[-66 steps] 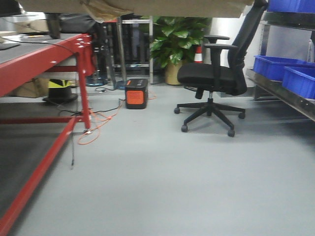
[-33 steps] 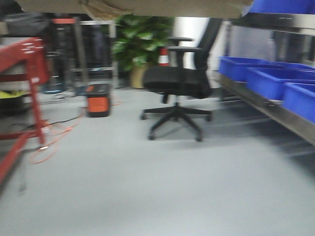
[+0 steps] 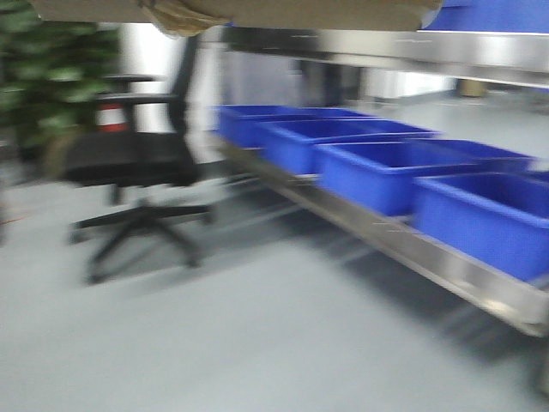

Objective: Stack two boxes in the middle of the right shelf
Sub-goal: 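Carry the box with both grippers to the steel shelf with blue bins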

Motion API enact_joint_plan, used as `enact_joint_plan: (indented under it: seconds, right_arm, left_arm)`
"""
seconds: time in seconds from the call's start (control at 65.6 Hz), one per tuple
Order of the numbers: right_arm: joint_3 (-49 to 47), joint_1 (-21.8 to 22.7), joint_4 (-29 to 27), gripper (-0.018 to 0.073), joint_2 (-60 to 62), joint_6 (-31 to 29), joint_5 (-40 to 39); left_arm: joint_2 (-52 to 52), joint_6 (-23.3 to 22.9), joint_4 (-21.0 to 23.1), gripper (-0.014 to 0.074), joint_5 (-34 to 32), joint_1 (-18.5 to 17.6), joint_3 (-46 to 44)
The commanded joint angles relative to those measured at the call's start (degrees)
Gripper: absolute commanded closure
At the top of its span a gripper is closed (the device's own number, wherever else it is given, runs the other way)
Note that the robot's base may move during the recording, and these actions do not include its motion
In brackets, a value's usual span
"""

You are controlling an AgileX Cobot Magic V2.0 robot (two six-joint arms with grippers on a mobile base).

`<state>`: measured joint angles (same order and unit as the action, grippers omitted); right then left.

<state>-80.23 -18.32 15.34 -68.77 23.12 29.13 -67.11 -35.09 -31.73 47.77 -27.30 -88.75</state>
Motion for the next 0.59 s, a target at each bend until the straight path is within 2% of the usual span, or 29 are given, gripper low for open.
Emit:
enact_joint_plan:
  seconds: [0.0,0.579]
  right_arm:
    - [-0.36,0.96,3.64,0.0728,1.07,0.40,-1.37]
    - [-0.36,0.96,3.64,0.0728,1.07,0.40,-1.37]
  left_arm:
    - [1.11,0.04,-3.54,0.0708,0.77,0.31,-0.83]
    - [1.11,0.04,-3.54,0.0708,0.77,0.31,-0.83]
